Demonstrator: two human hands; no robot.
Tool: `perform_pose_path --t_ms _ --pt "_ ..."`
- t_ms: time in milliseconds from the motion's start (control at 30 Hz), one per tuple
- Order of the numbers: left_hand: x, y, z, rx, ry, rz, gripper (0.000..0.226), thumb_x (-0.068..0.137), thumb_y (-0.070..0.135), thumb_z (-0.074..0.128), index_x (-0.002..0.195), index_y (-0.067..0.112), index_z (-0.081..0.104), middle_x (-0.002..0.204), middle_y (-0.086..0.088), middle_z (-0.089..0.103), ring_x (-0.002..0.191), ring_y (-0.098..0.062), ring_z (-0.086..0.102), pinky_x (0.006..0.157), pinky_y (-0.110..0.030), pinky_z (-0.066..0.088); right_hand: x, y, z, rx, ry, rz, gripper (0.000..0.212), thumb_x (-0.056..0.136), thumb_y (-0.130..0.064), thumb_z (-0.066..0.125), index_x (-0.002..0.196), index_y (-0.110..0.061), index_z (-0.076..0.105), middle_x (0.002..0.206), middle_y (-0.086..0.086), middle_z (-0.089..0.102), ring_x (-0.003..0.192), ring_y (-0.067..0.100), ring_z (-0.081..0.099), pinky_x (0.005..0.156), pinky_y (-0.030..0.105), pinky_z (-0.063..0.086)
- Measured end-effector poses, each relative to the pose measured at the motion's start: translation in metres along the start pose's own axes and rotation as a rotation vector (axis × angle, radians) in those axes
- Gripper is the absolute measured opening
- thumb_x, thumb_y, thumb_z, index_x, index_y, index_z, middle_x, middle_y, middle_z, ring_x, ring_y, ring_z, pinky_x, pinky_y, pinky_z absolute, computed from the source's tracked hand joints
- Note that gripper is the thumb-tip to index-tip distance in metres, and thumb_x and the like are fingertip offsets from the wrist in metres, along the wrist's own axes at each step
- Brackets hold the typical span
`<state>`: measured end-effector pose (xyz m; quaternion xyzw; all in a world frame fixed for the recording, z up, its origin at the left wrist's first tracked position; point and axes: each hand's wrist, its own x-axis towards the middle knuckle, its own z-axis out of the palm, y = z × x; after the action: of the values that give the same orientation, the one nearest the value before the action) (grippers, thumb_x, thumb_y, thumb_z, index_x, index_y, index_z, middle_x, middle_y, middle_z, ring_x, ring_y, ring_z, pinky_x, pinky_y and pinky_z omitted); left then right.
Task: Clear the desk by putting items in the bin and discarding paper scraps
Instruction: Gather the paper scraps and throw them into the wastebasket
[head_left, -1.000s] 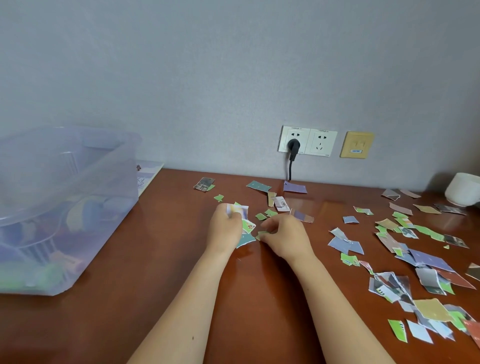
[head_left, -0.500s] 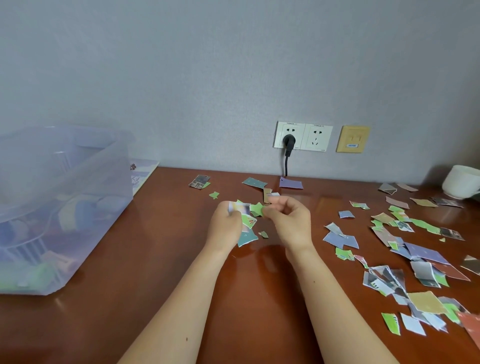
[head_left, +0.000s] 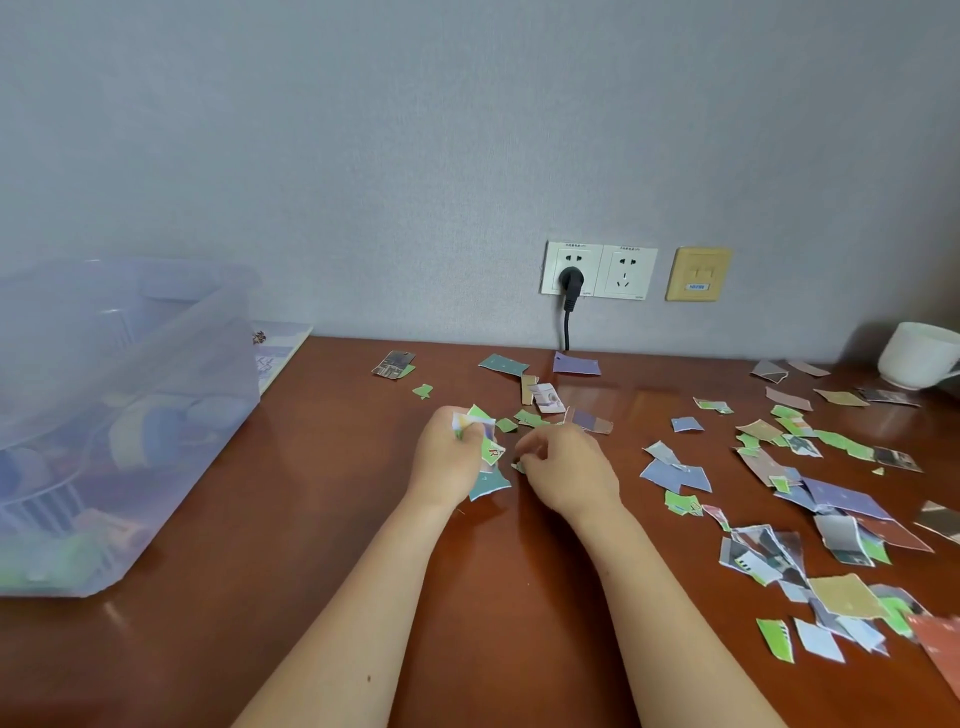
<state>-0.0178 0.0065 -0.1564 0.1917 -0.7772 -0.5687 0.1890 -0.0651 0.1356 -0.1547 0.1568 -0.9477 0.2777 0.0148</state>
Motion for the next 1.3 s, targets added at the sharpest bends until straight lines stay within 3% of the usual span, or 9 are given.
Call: perform_pose_path --t_ms 200,400,667,767,833,900,1100,1200,1300 --pt "0.001 -0.004 0.002 0.037 -0.017 0.009 0.018 0.096 0.016 0.046 0.109 0.015 0.059 0.101 -0.004 0.064 0.088 -0.021 0.066 0.067 -0.029 0.052 0.001 0.001 0.000 -0.031 -0.047 0.005 0.024 0.087 -0.020 0.055 0.093 -0.036 0.073 0.113 -0.001 0.062 0.111 0.022 0.055 0.088 0.038 0.053" --pt "0.000 -0.003 0.002 0.032 -0.027 0.008 0.017 0.095 0.015 0.046 0.104 0.016 0.060 0.099 -0.004 0.066 0.087 -0.022 0.067 0.071 -0.035 0.054 0.002 -0.001 -0.004 -0.069 -0.108 0.009 0.015 0.090 -0.024 0.059 0.093 -0.031 0.073 0.119 0.000 0.060 0.116 0.023 0.051 0.094 0.041 0.050" --pt "-0.002 0.000 0.001 0.025 -0.034 0.000 0.014 0.097 0.018 0.048 0.106 0.018 0.059 0.098 -0.002 0.063 0.089 -0.019 0.065 0.070 -0.034 0.054 -0.005 -0.008 -0.007 -0.079 -0.129 0.016 0.021 0.091 -0.018 0.051 0.094 -0.028 0.068 0.116 0.000 0.062 0.113 0.024 0.054 0.092 0.038 0.049" --pt "-0.003 0.002 0.001 -0.001 -0.032 0.001 0.013 0.097 0.017 0.047 0.104 0.018 0.058 0.098 -0.004 0.063 0.087 -0.020 0.065 0.066 -0.030 0.051 -0.004 -0.009 -0.010 0.246 -0.066 0.027 0.016 0.092 -0.016 0.052 0.082 -0.024 0.063 0.097 -0.002 0.067 0.095 0.017 0.061 0.084 0.033 0.052" --pt "-0.004 0.005 0.001 -0.053 -0.051 -0.021 0.014 0.098 0.016 0.046 0.104 0.017 0.058 0.099 -0.008 0.065 0.087 -0.021 0.066 0.066 -0.031 0.050 -0.005 -0.014 -0.017 0.621 -0.071 0.041 0.017 0.092 -0.011 0.056 0.078 -0.016 0.064 0.076 -0.006 0.062 0.068 0.003 0.057 0.064 0.014 0.046" --pt "-0.006 0.009 0.003 -0.155 -0.103 -0.103 0.014 0.099 0.019 0.046 0.107 0.017 0.058 0.098 -0.009 0.067 0.088 -0.023 0.067 0.073 -0.036 0.054 -0.007 -0.018 -0.021 0.803 -0.110 0.034 0.018 0.091 -0.007 0.058 0.076 -0.013 0.065 0.069 -0.005 0.059 0.055 -0.001 0.050 0.052 0.009 0.040" --pt "-0.009 0.017 0.005 -0.406 -0.204 -0.332 0.015 0.102 0.027 0.046 0.104 0.017 0.057 0.096 -0.012 0.067 0.085 -0.023 0.068 0.079 -0.039 0.058 -0.010 -0.018 -0.005 0.722 0.006 0.033 0.015 0.086 -0.009 0.065 0.075 -0.015 0.073 0.079 0.002 0.072 0.072 0.013 0.063 0.070 0.028 0.051" --pt "-0.008 0.014 0.006 -0.399 -0.193 -0.332 0.018 0.100 0.016 0.050 0.115 0.012 0.058 0.101 -0.013 0.069 0.089 -0.025 0.070 0.081 -0.039 0.058 -0.008 -0.018 -0.006 0.819 0.044 0.053 0.025 0.092 -0.007 0.056 0.080 -0.019 0.073 0.083 -0.005 0.072 0.077 0.011 0.065 0.073 0.025 0.051" --pt "-0.006 0.017 0.005 -0.455 -0.129 -0.327 0.013 0.098 0.011 0.050 0.106 0.015 0.060 0.093 -0.008 0.068 0.080 -0.020 0.068 0.075 -0.034 0.056 -0.002 -0.014 -0.009 0.877 0.165 0.077 0.021 0.093 -0.009 0.055 0.090 -0.018 0.074 0.092 -0.008 0.071 0.086 0.005 0.063 0.075 0.016 0.047"
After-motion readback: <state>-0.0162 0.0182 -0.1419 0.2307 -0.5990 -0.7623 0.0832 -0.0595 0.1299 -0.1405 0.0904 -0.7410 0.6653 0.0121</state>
